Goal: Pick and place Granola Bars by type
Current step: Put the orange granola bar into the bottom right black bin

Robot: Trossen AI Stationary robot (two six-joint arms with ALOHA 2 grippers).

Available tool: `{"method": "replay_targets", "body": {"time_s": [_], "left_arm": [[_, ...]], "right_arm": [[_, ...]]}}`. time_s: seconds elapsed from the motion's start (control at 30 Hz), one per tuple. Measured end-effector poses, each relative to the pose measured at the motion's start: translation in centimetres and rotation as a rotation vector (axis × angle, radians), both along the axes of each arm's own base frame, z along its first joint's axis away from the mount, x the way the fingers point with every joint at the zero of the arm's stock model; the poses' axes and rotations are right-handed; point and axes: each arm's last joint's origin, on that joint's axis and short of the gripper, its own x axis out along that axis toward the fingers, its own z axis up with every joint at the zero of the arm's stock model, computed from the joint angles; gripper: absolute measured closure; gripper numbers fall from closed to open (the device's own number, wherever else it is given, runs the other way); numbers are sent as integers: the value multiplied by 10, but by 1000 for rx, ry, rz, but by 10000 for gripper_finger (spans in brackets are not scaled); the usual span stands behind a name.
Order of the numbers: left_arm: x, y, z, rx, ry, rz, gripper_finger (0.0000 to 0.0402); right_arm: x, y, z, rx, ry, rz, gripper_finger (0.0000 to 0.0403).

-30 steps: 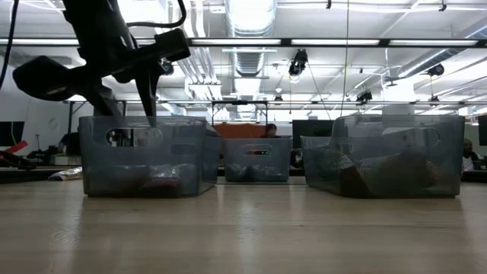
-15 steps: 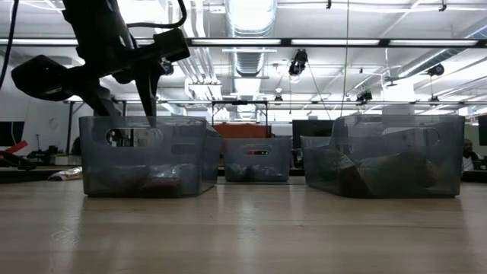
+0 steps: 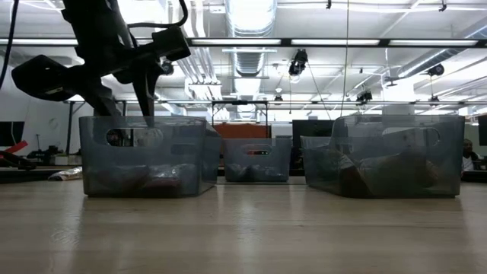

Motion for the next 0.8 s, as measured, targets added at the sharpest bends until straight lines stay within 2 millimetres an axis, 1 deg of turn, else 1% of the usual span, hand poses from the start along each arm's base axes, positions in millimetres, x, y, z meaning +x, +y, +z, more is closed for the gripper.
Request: {"method": "replay_targets", "body": {"time_s": [0.1, 0.27, 0.33, 0.63, 0.7, 0.8], "left_arm": [[0, 0, 0, -2, 2, -13, 290], [1, 0, 0, 6, -2, -35, 374], [1, 0, 0, 7, -3, -36, 394], [3, -1, 2, 2, -21, -37, 401], [5, -2, 10, -6, -47, -38, 401], [9, -2, 30, 13, -118, -69, 401]], "right_arm": [[0, 0, 0, 0, 0, 0, 394], [0, 0, 0, -3, 1, 1, 394], [0, 0, 0, -3, 2, 1, 394], [0, 0, 0, -7, 3, 3, 394], [0, 0, 0, -7, 3, 3, 394], [0, 0, 0, -6, 4, 3, 394]]}}
